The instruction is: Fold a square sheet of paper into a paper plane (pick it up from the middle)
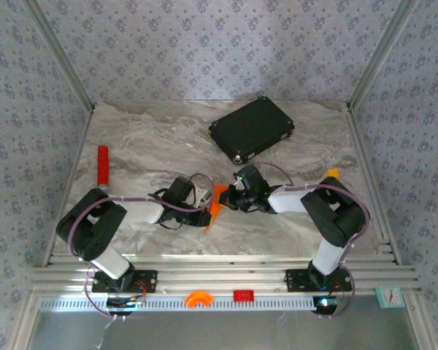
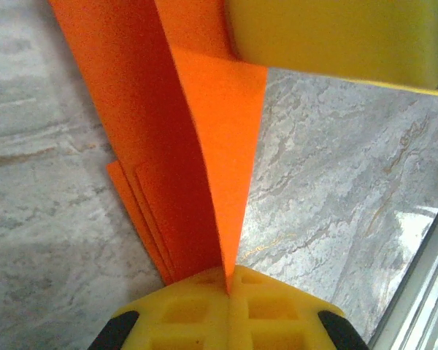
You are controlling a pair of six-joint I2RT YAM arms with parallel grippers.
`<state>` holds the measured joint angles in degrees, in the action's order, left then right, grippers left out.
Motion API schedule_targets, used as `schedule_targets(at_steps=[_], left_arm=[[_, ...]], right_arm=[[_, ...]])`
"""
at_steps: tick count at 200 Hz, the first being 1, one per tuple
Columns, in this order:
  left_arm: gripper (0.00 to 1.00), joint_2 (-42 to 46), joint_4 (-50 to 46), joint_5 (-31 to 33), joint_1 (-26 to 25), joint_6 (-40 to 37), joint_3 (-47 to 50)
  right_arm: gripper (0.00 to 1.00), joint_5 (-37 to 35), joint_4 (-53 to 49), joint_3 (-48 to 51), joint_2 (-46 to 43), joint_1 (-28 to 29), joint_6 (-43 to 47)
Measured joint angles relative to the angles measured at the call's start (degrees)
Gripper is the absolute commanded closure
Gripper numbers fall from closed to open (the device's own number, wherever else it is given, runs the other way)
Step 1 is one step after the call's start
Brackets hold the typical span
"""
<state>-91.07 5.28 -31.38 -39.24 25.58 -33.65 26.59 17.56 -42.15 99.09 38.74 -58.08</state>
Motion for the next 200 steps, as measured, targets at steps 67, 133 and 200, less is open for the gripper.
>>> schedule_targets(at_steps=[67,133,200], left_arm=[[1.00,-0.98,3.87,-3.54,1.99,5.01,1.46],[1.00,-1.20,8.02,-5.27,3.17,9.51,3.26],[1.00,-1.20,10.14,-5.51,3.63,12.33,4.26]], right_arm=[[0.95,0.98,2.27,-0.22,0.26,-0.33,-0.83],[0.97,2.45,2.86,2.89,-3.54,-0.09,-0.35],[0.99,4.37,3.85,-0.61,2.08,1.14,-0.13]])
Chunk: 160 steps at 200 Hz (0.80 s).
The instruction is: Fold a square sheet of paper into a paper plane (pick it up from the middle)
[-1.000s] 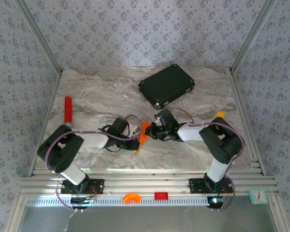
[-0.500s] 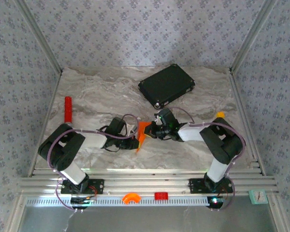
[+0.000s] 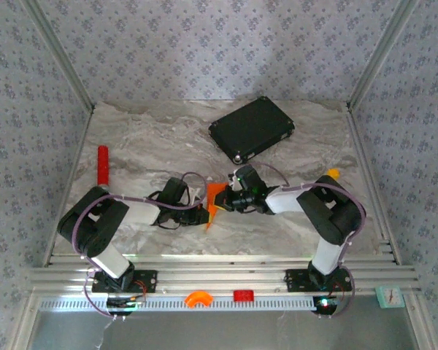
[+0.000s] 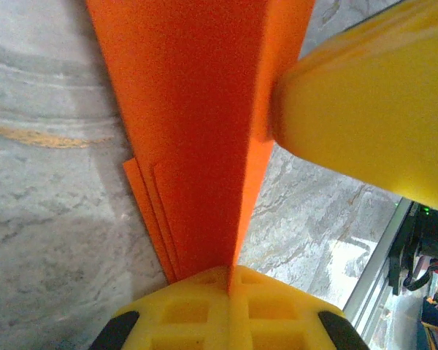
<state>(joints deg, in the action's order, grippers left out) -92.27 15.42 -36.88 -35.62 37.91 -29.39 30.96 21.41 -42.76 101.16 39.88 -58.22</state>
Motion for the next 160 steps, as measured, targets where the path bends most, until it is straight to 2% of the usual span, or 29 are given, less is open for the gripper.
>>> schedule_targets(at_steps=[160], left_arm=[[0.99,0.57,4.13,0.39,0.26,3.58,2.29]], right_arm=[[0.99,1.64,0.68,-3.85,5.95,-1.29,0.66]])
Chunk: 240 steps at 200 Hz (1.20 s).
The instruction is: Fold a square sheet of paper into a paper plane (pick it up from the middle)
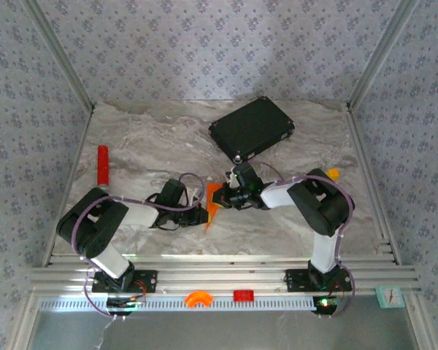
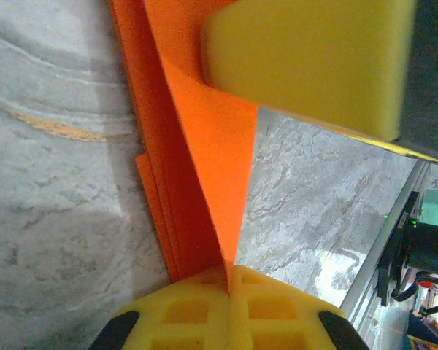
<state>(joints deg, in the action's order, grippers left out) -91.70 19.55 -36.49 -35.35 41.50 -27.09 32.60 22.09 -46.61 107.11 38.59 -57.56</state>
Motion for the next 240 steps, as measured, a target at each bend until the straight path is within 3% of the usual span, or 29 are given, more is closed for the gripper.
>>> schedule_targets(at_steps=[17,48,62,73,95,116,158,240], left_arm=[[0.93,0.31,-0.26,0.11,0.00,0.00,0.07],[0.70,4.20,-5.18,1.31,0.13,-0.50,0.07],[0.68,7.65,-9.66,2.86,0.13,-1.29,0.04],[0.69,10.97,-13.00,3.85,0.15,-1.75,0.02],[0.81,16.98,-18.45,4.96,0.15,-2.67,-1.14],[0.88,17.55,-20.55,4.13,0.15,-3.41,-4.48],[0.92,11.32,-19.76,-0.37,0.17,-3.52,-8.79],[0.93,-0.48,-14.27,-3.04,0.17,-2.43,-10.14]], right_arm=[[0.99,0.00,-0.02,-0.04,0.57,0.00,0.02],[1.00,0.15,-0.46,-0.55,1.44,0.07,0.22],[1.00,-0.17,-0.81,-0.70,1.46,0.20,0.42],[1.00,-0.44,-1.40,-1.03,1.46,0.35,0.66],[1.00,-0.96,-2.60,-1.57,1.46,0.68,1.09],[1.00,-1.46,-3.34,-1.99,1.46,0.87,1.27],[1.00,-1.97,-4.52,-2.60,1.46,1.09,1.51],[1.00,-2.84,-7.34,-3.98,1.46,1.53,2.38]])
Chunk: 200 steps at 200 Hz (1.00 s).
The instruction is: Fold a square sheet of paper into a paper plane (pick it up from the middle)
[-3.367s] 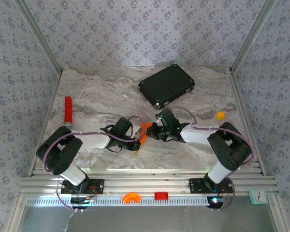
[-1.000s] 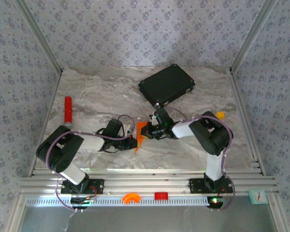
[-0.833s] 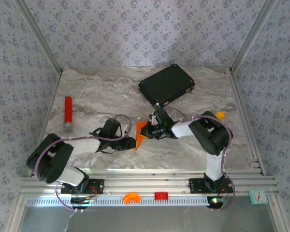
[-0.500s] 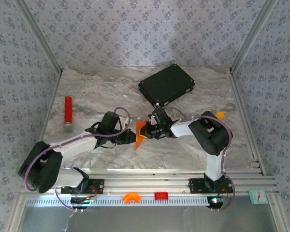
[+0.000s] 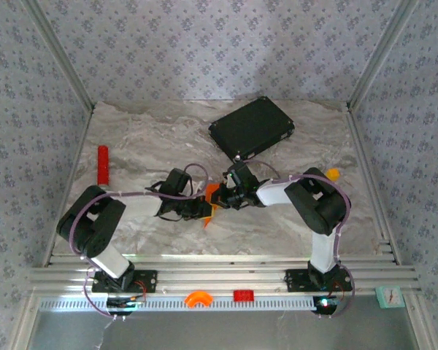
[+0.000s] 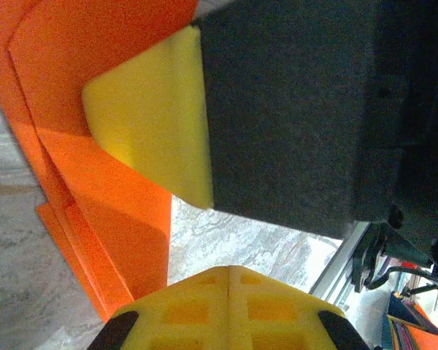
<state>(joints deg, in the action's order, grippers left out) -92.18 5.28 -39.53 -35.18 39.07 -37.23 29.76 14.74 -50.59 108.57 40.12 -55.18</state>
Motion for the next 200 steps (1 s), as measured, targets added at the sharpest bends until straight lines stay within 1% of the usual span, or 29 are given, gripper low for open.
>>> schedule_targets(at_steps=[38,89,109,147,200], left_arm=[[0.94,-1.51,1.92,-0.09,0.00,1.03,0.46],[0.95,-2.19,6.34,-0.79,0.26,2.93,5.05],[0.94,-1.49,6.64,-1.16,0.28,3.04,5.97],[0.93,3.02,2.40,-0.52,0.11,2.03,8.04],[0.94,8.55,-7.13,0.66,-2.36,-2.25,9.79]], right_arm=[[1.00,-0.44,-1.25,-0.59,0.00,0.17,0.83],[1.00,-0.42,-1.73,-0.72,0.00,0.55,0.87],[1.00,-0.42,-2.49,-1.07,0.00,0.70,1.14],[1.00,-0.37,-3.43,-1.42,0.02,1.09,1.33],[1.00,-0.39,-3.76,-1.60,0.09,1.18,1.70]])
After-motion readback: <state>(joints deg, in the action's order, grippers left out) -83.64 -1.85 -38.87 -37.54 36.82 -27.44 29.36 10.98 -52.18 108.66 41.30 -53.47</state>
